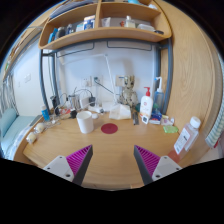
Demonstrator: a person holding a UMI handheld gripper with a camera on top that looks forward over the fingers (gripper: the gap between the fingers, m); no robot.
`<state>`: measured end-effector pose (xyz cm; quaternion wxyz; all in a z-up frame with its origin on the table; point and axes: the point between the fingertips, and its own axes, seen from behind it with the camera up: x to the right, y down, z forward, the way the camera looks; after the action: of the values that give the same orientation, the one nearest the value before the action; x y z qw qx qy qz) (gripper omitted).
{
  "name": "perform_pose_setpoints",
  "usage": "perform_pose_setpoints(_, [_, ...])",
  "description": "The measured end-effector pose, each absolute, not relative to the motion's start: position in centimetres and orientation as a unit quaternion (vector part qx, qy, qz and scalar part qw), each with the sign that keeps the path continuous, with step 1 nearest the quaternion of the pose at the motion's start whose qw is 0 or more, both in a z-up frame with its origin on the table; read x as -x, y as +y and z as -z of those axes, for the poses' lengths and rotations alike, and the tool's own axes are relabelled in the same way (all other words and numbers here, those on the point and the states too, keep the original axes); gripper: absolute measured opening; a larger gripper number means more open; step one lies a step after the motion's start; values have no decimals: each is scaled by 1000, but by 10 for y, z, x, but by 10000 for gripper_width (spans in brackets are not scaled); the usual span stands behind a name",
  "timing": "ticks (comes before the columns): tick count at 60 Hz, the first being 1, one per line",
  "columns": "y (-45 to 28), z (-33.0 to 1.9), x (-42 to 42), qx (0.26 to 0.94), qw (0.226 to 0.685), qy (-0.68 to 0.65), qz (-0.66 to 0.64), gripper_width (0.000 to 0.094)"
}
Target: Pour water
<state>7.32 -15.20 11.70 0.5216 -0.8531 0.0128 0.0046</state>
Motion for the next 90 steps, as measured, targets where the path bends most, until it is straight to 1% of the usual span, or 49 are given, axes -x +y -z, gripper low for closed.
perform_pose_setpoints(8, [-187, -84, -113, 872, 488, 16, 2, 853])
perform_pose_setpoints(9, [-192, -73, -133, 873, 487, 14, 1, 852])
perform_pose_setpoints(12, [-207, -60, -165, 878, 477, 23, 15, 854])
perform_pose_setpoints(18, [-228, -46, -223, 882, 466, 57, 36, 854])
perform_pose_setpoints(23, [-229, -39, -267, 881, 465, 73, 47, 852])
perform_pose_setpoints(30, [-204, -44, -302, 870, 488, 63, 40, 853])
perform_pose_setpoints(38, [-163, -60, -321, 851, 523, 39, 40, 857])
perform_pose_setpoints(47, [-127, -70, -333, 833, 551, 38, 45, 849])
perform_pose_setpoints(50, [-118, -71, -334, 828, 558, 36, 43, 769])
perform_pose_setpoints(51, [-116, -71, -333, 827, 560, 36, 41, 689])
perform_pose_setpoints(52, [-114, -72, -333, 825, 562, 36, 40, 699])
perform_pose_setpoints(53, [-113, -74, -333, 823, 565, 36, 39, 660])
perform_pose_setpoints(55, [-110, -76, -333, 819, 571, 38, 38, 550])
perform_pose_setpoints(56, [-110, -76, -332, 818, 572, 38, 39, 471])
perform_pose_setpoints(62, [-108, -78, -335, 812, 580, 45, 48, 441])
perform_pose_setpoints(75, [-110, -78, -339, 806, 582, 80, 71, 335])
perform_pose_setpoints(84, [-107, -78, -336, 815, 567, 67, 96, 334])
perform_pose_setpoints(90, [-96, -92, -328, 818, 559, 48, 127, 332])
